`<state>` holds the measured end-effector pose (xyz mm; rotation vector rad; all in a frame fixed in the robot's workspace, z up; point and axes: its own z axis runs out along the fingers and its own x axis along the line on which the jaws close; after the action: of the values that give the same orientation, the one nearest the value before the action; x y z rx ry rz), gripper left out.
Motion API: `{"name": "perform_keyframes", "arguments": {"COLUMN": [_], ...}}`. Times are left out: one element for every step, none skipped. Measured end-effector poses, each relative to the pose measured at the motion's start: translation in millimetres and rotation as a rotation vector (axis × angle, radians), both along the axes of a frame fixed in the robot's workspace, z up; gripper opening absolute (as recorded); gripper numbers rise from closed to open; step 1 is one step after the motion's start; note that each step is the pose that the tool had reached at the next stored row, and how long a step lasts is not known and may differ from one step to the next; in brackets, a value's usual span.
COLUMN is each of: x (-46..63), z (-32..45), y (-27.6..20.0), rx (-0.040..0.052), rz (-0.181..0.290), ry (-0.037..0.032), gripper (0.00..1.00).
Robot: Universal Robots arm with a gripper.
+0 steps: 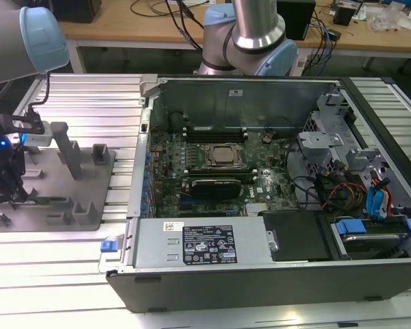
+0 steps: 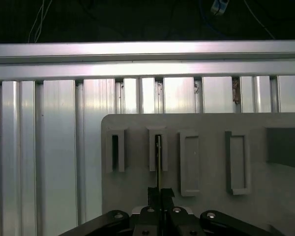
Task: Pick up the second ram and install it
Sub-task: 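Pick up the second ram and move it above second insertion slot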
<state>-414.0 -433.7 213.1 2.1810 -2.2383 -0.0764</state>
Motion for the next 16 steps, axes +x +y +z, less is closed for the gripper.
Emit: {"name": "perform_keyframes", "arguments": {"x": [0.0, 0.0, 0.0, 0.0, -0.1, 0.0, 0.0, 0.0, 0.0, 0.0, 0.0, 0.0, 0.0, 0.0, 0.0, 0.0], "z": [0.0, 0.0, 0.0, 0.2, 2.5, 4.3, 6.3, 11.3, 18.6, 25.0, 28.3, 31.1, 35.5, 40.1, 43.3, 48.8], "y": [0.0, 0.0, 0.0, 0.0, 0.0, 0.0, 0.0, 0.0, 0.1, 0.3, 0.4, 0.5, 0.9, 1.1, 1.2, 1.4], "rx": [0.0002, 0.0000, 0.0000, 0.0000, -0.0001, 0.0000, 0.0000, 0.0000, 0.0000, 0.0000, 0.0000, 0.0000, 0.0000, 0.0001, 0.0000, 0.0000], "rz": [0.007, 0.007, 0.007, 0.007, 0.007, 0.007, 0.007, 0.007, 0.007, 0.007, 0.007, 0.007, 0.007, 0.007, 0.007, 0.007], "ry": [-0.0001, 0.0000, 0.0000, 0.0000, 0.0003, 0.0000, 0.0001, 0.0000, 0.0001, 0.0000, 0.0000, 0.0000, 0.0000, 0.0000, 0.0000, 0.0000], "gripper": [0.09, 0.09, 0.09, 0.09, 0.09, 0.09, 0.09, 0.09, 0.09, 0.09, 0.09, 0.09, 0.09, 0.09, 0.09, 0.09]}}
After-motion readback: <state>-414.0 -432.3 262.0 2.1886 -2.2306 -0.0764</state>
